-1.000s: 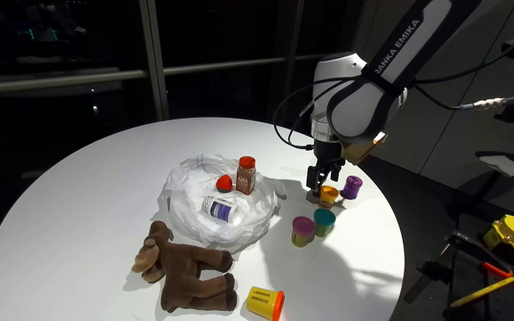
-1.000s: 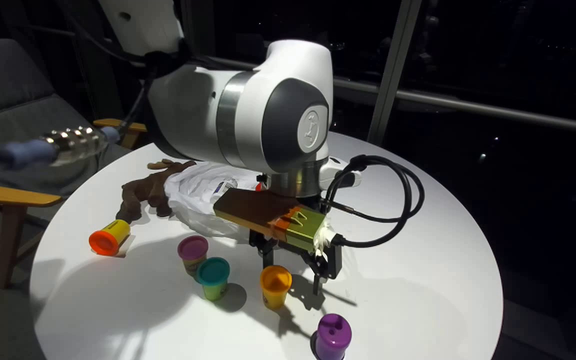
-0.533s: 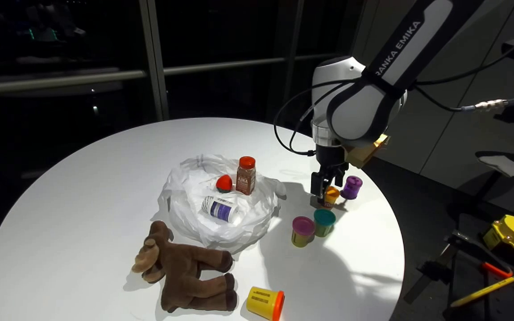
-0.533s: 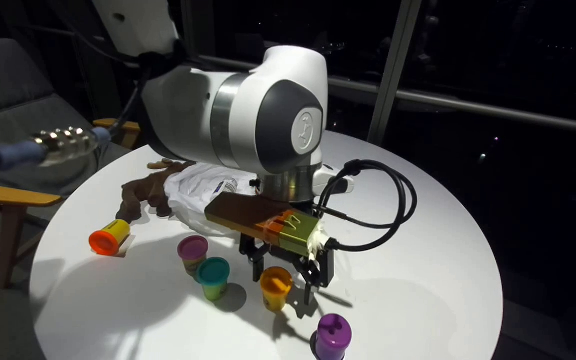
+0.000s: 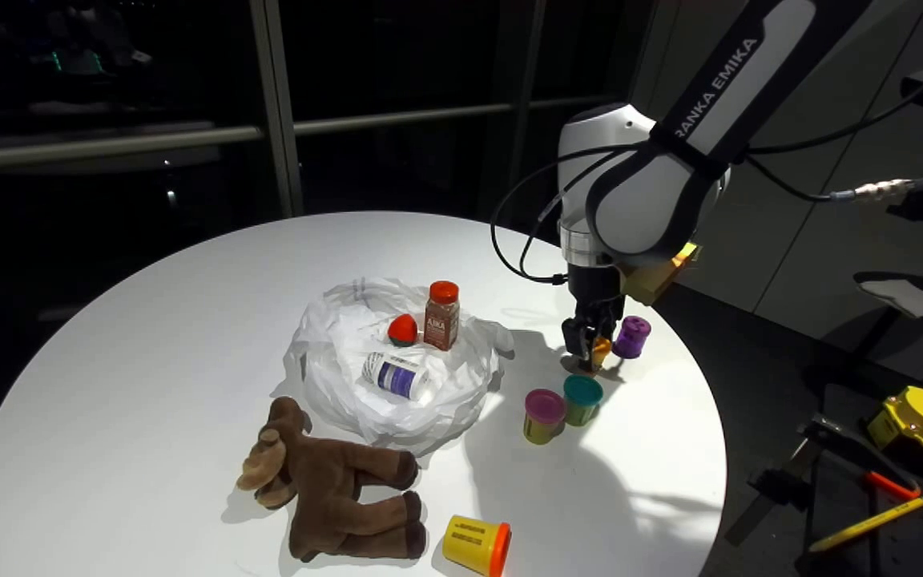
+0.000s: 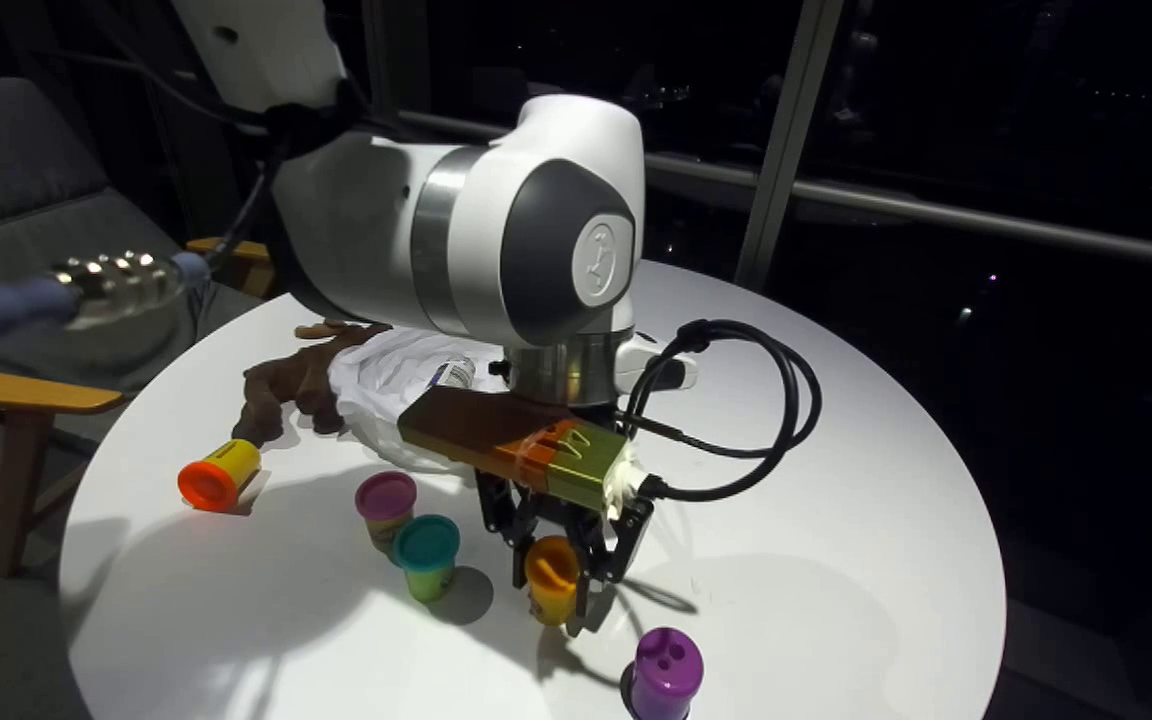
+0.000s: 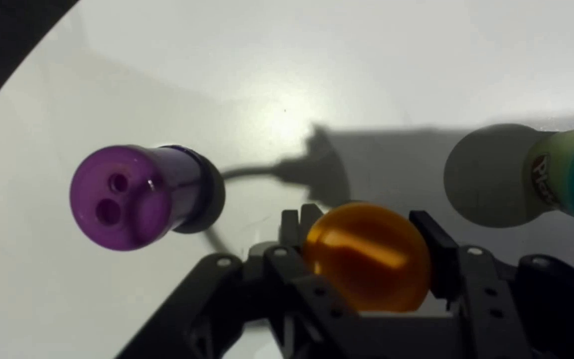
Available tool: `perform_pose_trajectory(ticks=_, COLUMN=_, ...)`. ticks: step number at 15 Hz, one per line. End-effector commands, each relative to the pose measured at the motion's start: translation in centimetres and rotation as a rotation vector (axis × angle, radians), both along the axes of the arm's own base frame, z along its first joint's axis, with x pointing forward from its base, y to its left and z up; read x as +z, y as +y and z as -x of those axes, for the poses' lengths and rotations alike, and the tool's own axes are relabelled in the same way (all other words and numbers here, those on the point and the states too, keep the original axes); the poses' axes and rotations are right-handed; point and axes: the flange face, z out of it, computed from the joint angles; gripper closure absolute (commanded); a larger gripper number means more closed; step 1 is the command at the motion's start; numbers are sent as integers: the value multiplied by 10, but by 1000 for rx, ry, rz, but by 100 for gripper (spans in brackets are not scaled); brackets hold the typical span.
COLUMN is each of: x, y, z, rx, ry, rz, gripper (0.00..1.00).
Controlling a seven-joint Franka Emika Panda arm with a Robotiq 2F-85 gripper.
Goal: Put the objects on the table into the plastic bag.
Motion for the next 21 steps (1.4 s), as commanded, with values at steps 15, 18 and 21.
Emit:
perform_pose_trajectory(ticks=15, x=111, y=178, z=-52, rx=206, ry=-103, rz=77, gripper=76)
perform_pose_trajectory(ticks=18, x=87, y=203, z=-72, rx=238, ry=-84, rz=66, gripper=76)
perform_pose_trajectory(ticks=21, x=57, y=213, z=-96, rx=241, ry=-91, rz=77, gripper=76)
